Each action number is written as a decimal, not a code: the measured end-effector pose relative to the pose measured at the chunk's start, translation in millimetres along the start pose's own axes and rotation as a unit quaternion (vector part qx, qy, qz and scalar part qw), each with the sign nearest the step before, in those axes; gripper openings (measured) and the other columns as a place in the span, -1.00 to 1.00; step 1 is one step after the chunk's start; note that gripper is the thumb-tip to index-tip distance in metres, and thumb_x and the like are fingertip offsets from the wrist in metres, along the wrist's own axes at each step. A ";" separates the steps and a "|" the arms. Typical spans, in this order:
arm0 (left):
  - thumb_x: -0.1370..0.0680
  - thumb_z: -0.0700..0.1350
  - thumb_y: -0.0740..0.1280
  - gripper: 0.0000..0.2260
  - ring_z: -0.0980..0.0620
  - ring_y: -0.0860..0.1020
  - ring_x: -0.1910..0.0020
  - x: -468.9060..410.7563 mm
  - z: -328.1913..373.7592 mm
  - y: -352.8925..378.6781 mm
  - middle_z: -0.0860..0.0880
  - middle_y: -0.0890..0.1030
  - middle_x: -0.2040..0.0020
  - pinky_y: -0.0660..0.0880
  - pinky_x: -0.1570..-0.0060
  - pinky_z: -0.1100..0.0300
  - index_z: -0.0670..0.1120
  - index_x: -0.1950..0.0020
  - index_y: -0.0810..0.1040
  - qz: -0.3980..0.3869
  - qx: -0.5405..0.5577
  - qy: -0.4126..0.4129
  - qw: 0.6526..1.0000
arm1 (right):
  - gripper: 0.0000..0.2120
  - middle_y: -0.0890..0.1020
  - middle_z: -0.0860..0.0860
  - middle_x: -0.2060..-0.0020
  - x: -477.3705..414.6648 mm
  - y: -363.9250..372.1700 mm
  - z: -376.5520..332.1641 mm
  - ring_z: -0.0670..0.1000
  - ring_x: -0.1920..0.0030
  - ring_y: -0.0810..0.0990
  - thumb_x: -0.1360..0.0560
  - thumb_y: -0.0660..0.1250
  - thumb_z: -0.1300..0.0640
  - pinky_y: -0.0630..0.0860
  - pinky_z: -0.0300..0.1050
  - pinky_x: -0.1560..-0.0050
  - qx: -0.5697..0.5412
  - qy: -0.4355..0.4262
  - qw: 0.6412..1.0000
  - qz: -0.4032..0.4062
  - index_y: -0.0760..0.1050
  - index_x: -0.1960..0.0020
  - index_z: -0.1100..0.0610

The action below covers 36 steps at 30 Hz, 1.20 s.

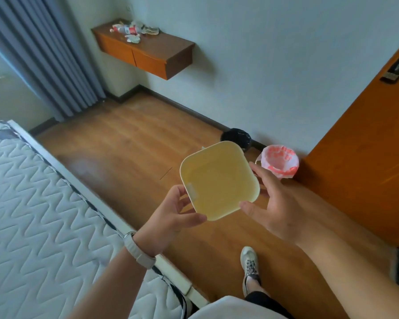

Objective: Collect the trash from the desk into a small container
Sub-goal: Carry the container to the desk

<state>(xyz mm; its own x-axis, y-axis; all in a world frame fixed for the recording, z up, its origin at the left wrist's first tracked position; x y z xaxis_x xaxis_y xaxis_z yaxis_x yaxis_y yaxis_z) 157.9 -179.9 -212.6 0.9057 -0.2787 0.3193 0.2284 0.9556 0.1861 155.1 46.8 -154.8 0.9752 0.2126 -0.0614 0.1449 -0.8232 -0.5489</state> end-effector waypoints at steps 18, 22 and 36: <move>-0.24 -0.25 0.59 -0.32 -0.11 0.65 -0.21 -219.0 55.6 141.6 -0.16 0.68 -0.23 0.62 -0.05 0.12 -0.24 -0.31 0.43 0.078 0.028 -0.019 0.996 | -0.31 0.34 -0.13 -0.43 -173.3 -176.5 155.2 -0.11 -0.42 0.33 -0.51 0.33 -0.11 0.42 0.09 -0.33 0.013 -0.038 0.999 -0.037 0.13 -0.55 -0.01; -0.27 -0.29 0.61 -0.33 -0.13 0.64 -0.24 -227.9 74.0 142.4 -0.17 0.67 -0.25 0.63 -0.03 0.15 -0.23 -0.32 0.43 0.093 0.030 -0.006 0.995 | -0.31 0.33 -0.22 -0.41 -194.8 -182.7 147.8 -0.13 -0.40 0.35 -0.52 0.36 -0.03 0.43 0.08 -0.32 -0.014 -0.062 0.997 -0.042 0.12 -0.54 -0.03; -0.10 -0.11 0.74 -0.18 -0.11 0.66 -0.21 -250.2 113.1 29.7 -0.10 0.73 -0.15 0.62 -0.02 0.16 -0.22 -0.26 0.46 0.153 0.109 0.034 0.982 | -0.35 0.36 -0.29 -0.34 -304.5 -110.6 85.6 -0.16 -0.36 0.39 -0.50 0.38 -0.04 0.50 0.04 -0.27 -0.023 -0.097 0.991 -0.094 0.16 -0.51 -0.11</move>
<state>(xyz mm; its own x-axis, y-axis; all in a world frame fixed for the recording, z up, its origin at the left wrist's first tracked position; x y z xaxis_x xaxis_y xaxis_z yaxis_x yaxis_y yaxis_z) -102.3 -92.6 -181.9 0.9437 0.0324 0.3292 -0.1331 0.9483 0.2882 -172.2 118.2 -146.7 0.8803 0.4581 -0.1230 0.3327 -0.7812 -0.5282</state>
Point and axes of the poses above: each hand's wrist, its own x-axis away from the middle knuckle, its own y-axis out of the palm, z = x × y, the point moved 6 cm from there along -x, towards the middle knuckle
